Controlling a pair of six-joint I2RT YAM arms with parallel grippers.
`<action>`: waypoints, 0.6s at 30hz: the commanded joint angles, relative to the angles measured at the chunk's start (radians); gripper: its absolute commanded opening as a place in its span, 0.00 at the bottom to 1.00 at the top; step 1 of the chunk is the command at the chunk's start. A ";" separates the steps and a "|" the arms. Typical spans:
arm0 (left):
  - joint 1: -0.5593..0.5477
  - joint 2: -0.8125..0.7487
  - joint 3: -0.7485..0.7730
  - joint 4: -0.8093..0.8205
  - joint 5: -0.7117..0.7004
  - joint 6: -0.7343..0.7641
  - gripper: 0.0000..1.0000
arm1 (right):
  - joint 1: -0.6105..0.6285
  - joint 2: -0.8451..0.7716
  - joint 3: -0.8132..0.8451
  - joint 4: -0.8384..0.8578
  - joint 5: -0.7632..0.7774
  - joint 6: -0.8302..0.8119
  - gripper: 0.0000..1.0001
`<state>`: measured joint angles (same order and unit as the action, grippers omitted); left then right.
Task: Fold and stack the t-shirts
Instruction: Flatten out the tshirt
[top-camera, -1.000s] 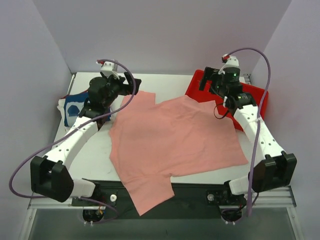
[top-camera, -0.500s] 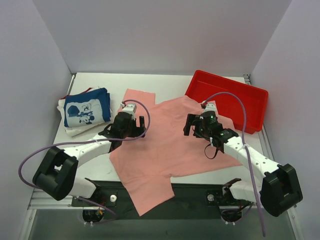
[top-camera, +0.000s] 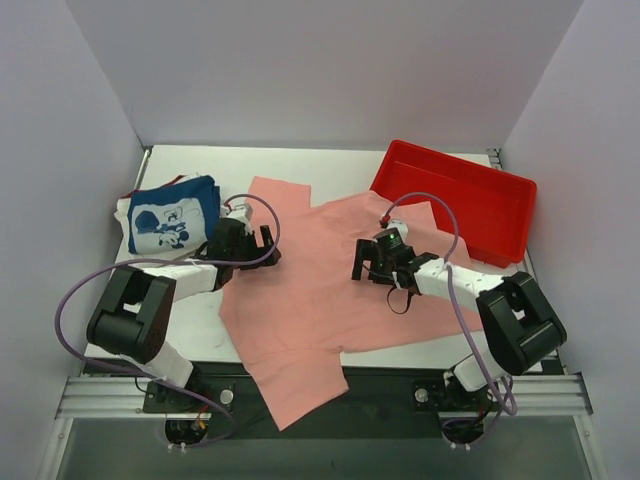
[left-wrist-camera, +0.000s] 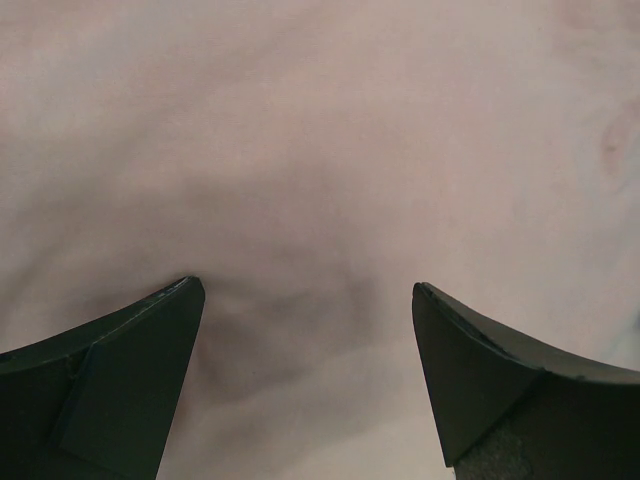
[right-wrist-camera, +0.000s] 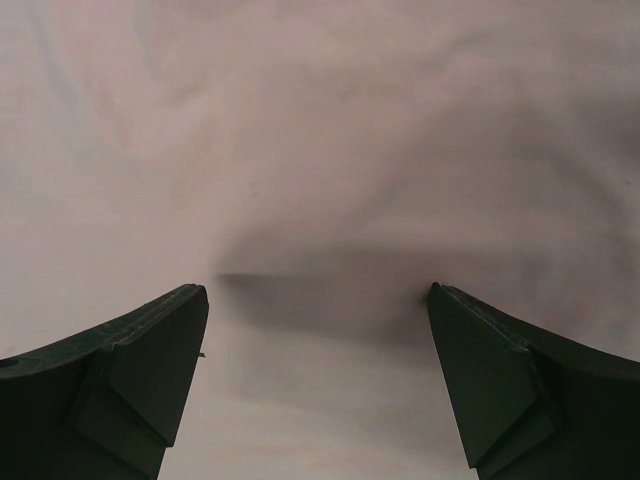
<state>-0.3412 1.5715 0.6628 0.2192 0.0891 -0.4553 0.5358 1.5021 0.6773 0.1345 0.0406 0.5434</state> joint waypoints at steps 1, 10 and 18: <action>0.021 0.076 0.018 0.043 0.086 -0.016 0.97 | 0.016 0.055 0.067 0.027 -0.021 0.032 0.97; 0.065 0.268 0.201 0.020 0.104 -0.008 0.97 | 0.016 0.176 0.142 0.030 -0.019 0.046 0.96; 0.113 0.395 0.389 -0.044 0.129 0.006 0.97 | 0.013 0.244 0.223 0.008 -0.028 0.055 0.95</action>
<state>-0.2516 1.9034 1.0100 0.2840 0.2165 -0.4606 0.5457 1.7088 0.8803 0.1947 0.0288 0.5762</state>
